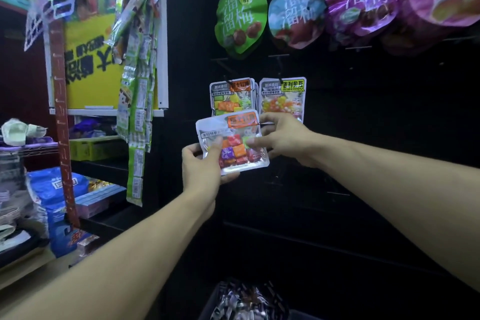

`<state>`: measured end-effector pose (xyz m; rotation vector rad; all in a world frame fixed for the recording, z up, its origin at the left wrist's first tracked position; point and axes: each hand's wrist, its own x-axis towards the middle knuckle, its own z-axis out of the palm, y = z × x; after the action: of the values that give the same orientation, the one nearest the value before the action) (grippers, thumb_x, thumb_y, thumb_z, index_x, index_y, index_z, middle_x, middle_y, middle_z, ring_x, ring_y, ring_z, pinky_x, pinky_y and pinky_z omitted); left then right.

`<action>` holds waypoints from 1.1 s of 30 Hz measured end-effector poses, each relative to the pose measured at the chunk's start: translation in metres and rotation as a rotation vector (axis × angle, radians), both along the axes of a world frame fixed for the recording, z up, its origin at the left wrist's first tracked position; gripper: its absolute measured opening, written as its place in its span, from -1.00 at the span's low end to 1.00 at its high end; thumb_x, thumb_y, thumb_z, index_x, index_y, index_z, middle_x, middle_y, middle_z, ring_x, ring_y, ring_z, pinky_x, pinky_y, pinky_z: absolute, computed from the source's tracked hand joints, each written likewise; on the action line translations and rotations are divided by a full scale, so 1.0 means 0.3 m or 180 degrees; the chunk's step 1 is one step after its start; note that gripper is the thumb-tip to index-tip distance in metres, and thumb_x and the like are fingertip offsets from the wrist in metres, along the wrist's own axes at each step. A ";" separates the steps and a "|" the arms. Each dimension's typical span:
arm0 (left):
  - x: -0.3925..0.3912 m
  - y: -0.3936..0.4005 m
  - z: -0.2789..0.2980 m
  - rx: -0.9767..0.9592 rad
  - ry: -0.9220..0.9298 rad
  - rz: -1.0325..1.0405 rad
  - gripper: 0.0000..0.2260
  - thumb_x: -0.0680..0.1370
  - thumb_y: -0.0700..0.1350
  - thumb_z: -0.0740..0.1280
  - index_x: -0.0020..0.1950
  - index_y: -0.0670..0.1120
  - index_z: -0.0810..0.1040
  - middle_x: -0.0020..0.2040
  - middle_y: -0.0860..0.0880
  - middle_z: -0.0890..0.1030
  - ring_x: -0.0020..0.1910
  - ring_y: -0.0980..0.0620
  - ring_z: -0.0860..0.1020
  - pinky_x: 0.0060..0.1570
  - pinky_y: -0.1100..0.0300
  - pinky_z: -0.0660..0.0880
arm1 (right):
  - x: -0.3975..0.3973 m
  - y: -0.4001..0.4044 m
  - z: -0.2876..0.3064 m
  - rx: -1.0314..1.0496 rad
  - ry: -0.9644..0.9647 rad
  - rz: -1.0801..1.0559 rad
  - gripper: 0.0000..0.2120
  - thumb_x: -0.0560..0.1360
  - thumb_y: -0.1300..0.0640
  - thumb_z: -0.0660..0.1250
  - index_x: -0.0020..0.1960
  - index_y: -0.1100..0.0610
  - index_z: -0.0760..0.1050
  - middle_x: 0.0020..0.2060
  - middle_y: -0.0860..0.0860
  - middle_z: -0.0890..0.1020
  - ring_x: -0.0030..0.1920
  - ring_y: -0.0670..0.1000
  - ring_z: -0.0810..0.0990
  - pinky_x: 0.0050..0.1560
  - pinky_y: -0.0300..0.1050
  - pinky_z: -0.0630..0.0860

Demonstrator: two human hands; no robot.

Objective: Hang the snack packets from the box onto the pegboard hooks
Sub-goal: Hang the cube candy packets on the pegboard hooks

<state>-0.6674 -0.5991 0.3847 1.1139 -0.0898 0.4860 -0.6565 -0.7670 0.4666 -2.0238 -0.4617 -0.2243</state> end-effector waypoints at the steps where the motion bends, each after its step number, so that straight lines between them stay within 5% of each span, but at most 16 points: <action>1: 0.019 0.007 0.014 0.0206 -0.0040 0.0104 -0.59 0.60 0.01 0.50 0.33 -0.05 0.39 0.15 -0.05 0.64 -0.07 0.05 0.72 -0.33 0.17 0.65 | 0.026 0.014 -0.001 0.0111 -0.0124 -0.0128 -0.52 0.50 0.25 0.54 0.37 0.14 0.47 0.10 0.15 0.70 -0.04 0.07 0.78 -0.17 -0.10 0.71; 4: 0.098 0.039 0.067 0.1086 -0.0232 0.0434 -0.38 0.55 -0.04 0.56 0.51 0.06 0.31 0.17 0.01 0.61 0.06 0.04 0.65 -0.27 0.18 0.61 | 0.106 0.060 0.015 0.0449 -0.0467 -0.0382 -0.39 0.52 0.27 0.52 0.49 0.11 0.38 0.06 0.12 0.70 -0.06 0.05 0.78 -0.05 0.03 0.74; 9: 0.238 0.090 0.168 0.1829 -0.0394 0.0740 -0.37 0.50 0.14 0.54 0.52 0.25 0.38 0.25 0.03 0.61 0.21 -0.06 0.64 0.19 -0.17 0.65 | 0.211 0.125 0.094 0.0493 -0.1030 -0.0769 -0.22 0.54 0.23 0.52 0.62 -0.05 0.23 0.06 0.16 0.68 0.02 0.13 0.73 0.13 0.10 0.67; 12: 0.303 0.097 0.202 0.2104 -0.0466 0.0873 -0.40 0.55 0.17 0.47 0.57 0.30 0.36 0.29 0.02 0.60 0.21 -0.04 0.63 0.25 -0.08 0.60 | 0.276 0.148 0.137 0.0465 -0.1156 -0.0852 -0.23 0.53 0.22 0.52 0.62 -0.09 0.25 0.11 0.13 0.67 0.05 0.13 0.72 0.14 0.16 0.67; 17: 0.376 0.108 0.257 0.2303 -0.0494 0.1062 -0.46 0.65 0.11 0.40 0.61 0.27 0.36 0.32 0.00 0.53 0.21 -0.04 0.61 0.28 -0.03 0.56 | 0.326 0.160 0.185 0.0212 -0.1275 -0.1006 -0.23 0.56 0.18 0.49 0.63 -0.19 0.23 0.25 0.15 0.66 0.04 0.14 0.73 0.06 0.09 0.68; 21: 0.404 0.121 0.280 0.2408 -0.0450 0.1095 -0.50 0.65 0.11 0.39 0.59 0.25 0.40 0.36 -0.02 0.52 0.27 -0.08 0.57 0.31 -0.01 0.54 | 0.356 0.172 0.208 -0.0043 -0.1273 -0.1134 -0.39 0.58 0.13 0.48 0.58 -0.10 0.38 0.19 0.01 0.64 -0.16 0.07 0.72 -0.02 0.12 0.70; 25: 0.418 0.125 0.291 0.2426 -0.0377 0.1123 -0.51 0.64 0.12 0.40 0.58 0.22 0.43 0.37 -0.07 0.52 0.27 -0.13 0.59 0.30 -0.01 0.55 | 0.372 0.185 0.206 -0.0112 -0.1222 -0.1157 -0.38 0.60 0.14 0.45 0.60 -0.06 0.34 0.35 0.10 0.62 -0.10 0.14 0.75 -0.02 0.17 0.70; 31: 0.415 0.115 0.290 0.2419 -0.0340 0.1111 -0.48 0.68 0.12 0.35 0.63 0.20 0.35 0.40 -0.07 0.44 0.30 -0.13 0.56 0.29 0.02 0.53 | 0.382 0.178 0.209 -0.0123 -0.1123 -0.1177 -0.38 0.61 0.17 0.43 0.61 -0.04 0.31 0.27 0.08 0.64 -0.07 0.22 0.75 -0.05 0.22 0.70; 33: 0.420 0.112 0.271 0.2425 -0.0313 0.1106 -0.48 0.68 0.14 0.34 0.64 0.19 0.35 0.41 -0.06 0.46 0.32 -0.13 0.56 0.24 0.08 0.51 | 0.383 0.169 0.208 -0.0226 -0.1111 -0.1203 -0.38 0.61 0.16 0.43 0.62 -0.02 0.31 0.07 0.04 0.65 -0.20 0.13 0.70 -0.08 0.14 0.69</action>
<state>-0.5415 -0.5656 0.4659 1.8667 -0.1773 0.8555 -0.5417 -0.7162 0.5291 -2.1368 -0.2979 -0.8111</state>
